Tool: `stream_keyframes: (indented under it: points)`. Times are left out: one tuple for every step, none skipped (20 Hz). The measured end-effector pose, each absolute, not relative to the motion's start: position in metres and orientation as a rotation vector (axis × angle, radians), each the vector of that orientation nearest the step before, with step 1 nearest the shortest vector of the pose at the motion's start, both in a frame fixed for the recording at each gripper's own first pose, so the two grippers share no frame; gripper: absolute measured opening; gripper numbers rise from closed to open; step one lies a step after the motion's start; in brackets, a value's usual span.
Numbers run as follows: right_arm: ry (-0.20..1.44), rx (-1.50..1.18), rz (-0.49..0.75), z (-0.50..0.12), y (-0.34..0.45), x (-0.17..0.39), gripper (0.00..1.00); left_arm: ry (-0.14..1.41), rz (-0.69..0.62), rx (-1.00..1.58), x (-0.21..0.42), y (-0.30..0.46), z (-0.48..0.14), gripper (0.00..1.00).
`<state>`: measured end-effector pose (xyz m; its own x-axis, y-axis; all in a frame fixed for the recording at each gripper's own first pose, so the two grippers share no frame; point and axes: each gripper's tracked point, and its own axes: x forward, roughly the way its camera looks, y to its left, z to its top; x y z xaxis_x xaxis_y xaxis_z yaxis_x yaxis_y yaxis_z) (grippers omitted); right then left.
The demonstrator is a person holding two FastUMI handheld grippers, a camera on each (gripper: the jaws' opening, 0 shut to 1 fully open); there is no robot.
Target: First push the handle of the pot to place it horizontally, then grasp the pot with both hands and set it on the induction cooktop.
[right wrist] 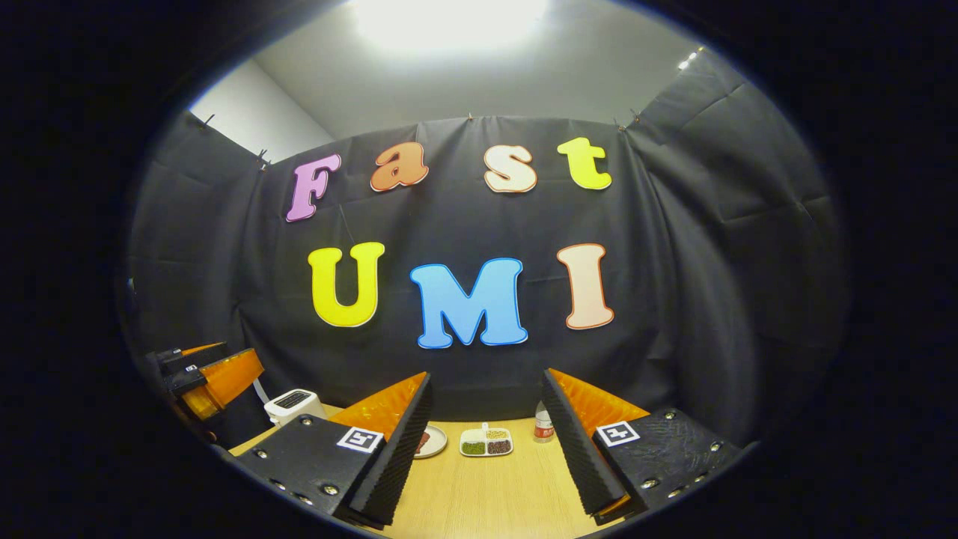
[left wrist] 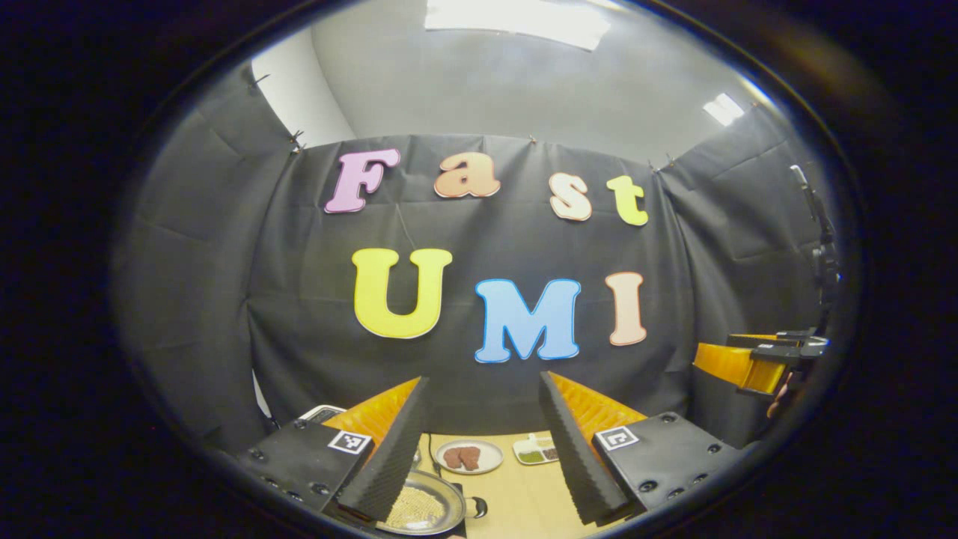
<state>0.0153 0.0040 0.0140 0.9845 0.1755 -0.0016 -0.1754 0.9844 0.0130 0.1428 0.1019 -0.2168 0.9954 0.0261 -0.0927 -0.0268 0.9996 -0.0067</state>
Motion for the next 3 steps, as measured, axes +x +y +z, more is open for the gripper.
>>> stream_keyframes:
  points:
    - [0.012,0.013,0.175,0.0115,0.0051,0.0153,0.88,0.107,0.031,-0.010,0.1427,0.1035,-0.2216,0.97]
    - [0.017,0.016,0.171,0.0083,0.0071,0.0146,0.88,0.114,0.031,-0.017,0.1426,0.1062,-0.2227,0.97]
    - [0.022,0.018,0.159,0.0066,0.0070,0.0145,0.88,0.117,0.032,-0.023,0.1405,0.1080,-0.2239,0.93]
